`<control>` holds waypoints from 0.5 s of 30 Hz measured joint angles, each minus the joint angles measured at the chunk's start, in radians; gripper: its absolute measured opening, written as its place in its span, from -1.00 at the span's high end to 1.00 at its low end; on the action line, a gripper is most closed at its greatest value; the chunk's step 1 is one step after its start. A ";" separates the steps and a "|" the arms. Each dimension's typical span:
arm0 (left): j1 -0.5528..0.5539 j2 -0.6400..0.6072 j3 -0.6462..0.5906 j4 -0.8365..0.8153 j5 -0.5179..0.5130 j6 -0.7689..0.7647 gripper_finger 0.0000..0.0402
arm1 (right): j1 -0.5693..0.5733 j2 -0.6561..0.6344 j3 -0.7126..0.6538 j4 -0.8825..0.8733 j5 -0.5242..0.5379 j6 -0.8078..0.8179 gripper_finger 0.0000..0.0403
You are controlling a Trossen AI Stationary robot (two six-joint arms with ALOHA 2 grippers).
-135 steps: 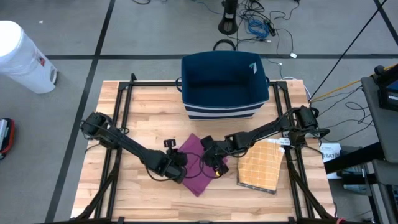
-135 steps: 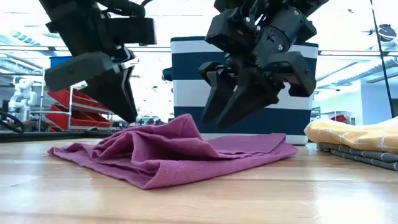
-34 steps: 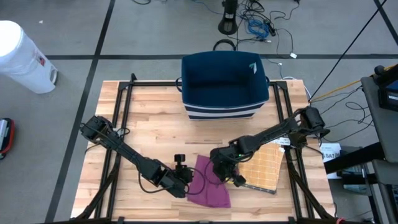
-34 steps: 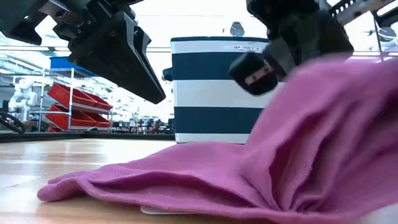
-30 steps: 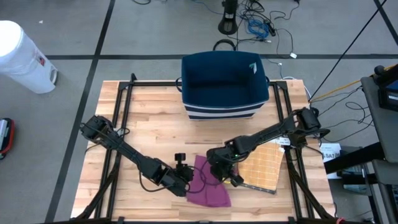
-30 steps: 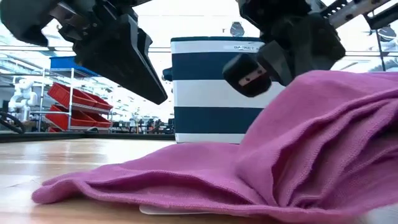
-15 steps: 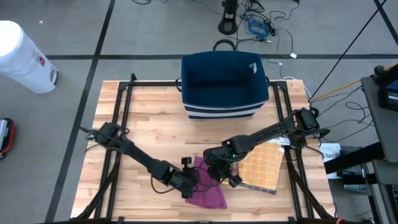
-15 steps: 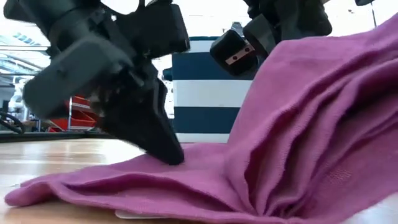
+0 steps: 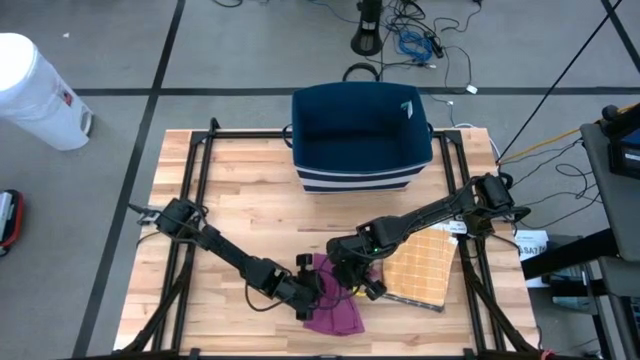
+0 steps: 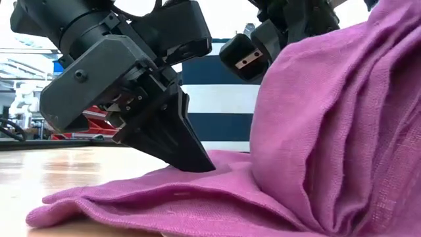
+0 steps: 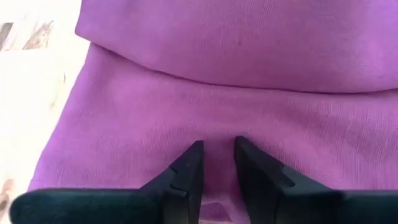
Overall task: Fold towel
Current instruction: Fold the purple towel
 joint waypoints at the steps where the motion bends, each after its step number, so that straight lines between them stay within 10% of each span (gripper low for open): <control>1: 0.000 0.000 0.000 0.000 0.000 0.000 0.51 | 0.000 0.000 0.000 0.007 0.000 -0.001 0.96; 9: 0.010 0.000 0.000 0.005 -0.001 0.001 0.51 | 0.000 0.000 0.000 0.095 0.005 -0.077 0.88; 15: 0.009 0.001 0.000 0.005 -0.001 0.000 0.51 | 0.004 0.028 0.000 0.140 0.198 -0.076 0.37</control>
